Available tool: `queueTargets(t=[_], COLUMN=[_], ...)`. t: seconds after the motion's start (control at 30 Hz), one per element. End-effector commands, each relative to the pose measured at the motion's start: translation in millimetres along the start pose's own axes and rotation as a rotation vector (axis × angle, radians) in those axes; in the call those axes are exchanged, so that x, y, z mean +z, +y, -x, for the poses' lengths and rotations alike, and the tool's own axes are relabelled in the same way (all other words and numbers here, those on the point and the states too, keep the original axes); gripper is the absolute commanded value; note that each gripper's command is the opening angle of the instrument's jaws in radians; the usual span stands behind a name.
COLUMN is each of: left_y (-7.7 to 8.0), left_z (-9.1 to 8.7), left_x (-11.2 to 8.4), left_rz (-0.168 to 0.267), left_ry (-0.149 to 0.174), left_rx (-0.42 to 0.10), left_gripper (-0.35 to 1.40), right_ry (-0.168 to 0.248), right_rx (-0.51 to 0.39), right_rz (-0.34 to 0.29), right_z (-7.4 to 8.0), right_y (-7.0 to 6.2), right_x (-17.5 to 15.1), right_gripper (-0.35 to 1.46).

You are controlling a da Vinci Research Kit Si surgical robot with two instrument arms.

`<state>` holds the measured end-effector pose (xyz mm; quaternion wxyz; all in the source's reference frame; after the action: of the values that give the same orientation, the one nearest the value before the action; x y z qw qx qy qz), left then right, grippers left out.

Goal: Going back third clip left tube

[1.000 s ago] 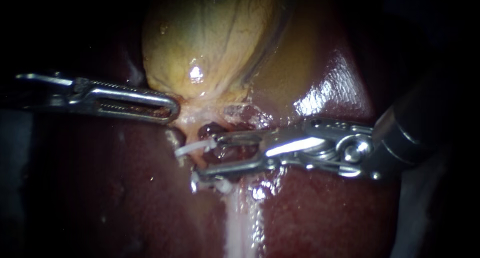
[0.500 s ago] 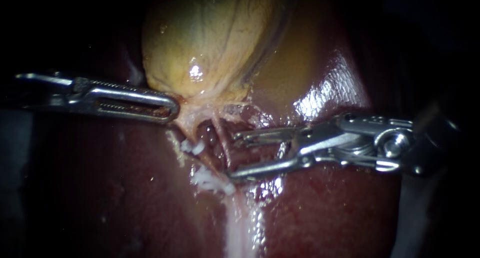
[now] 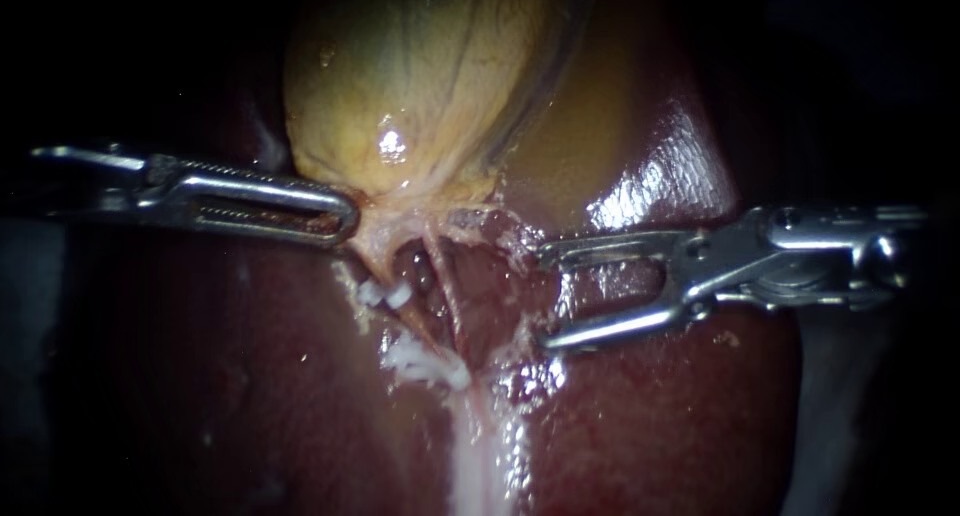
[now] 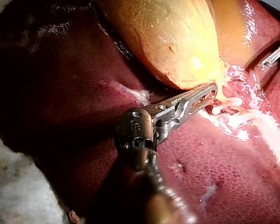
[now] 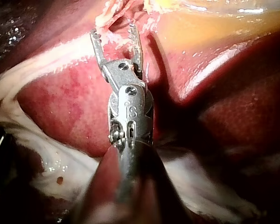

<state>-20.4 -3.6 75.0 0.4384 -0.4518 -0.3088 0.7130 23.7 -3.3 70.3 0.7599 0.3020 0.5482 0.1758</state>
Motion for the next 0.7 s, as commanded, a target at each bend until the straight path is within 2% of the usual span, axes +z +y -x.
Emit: queueTargets(t=[0.03,0.4,0.7], left_y=[0.0,-0.2,-0.6], left_z=[0.0,0.0,0.1], left_x=[0.0,0.4,2.4], left_rz=[0.000,-0.003,-0.016], left_ry=[0.000,-0.002,-0.001], left_rx=[0.000,0.000,0.002], left_gripper=[-0.35,-0.35,-0.35], right_ry=[0.000,-0.001,-0.002], right_rx=[-0.005,-0.032,-0.032], right_rz=[-0.002,-0.008,-0.011], right_z=[0.0,-0.2,-0.1], right_y=[0.0,0.0,-0.1], right_x=[-0.3,-1.7,-2.2], right_gripper=[0.49,0.50,0.50])
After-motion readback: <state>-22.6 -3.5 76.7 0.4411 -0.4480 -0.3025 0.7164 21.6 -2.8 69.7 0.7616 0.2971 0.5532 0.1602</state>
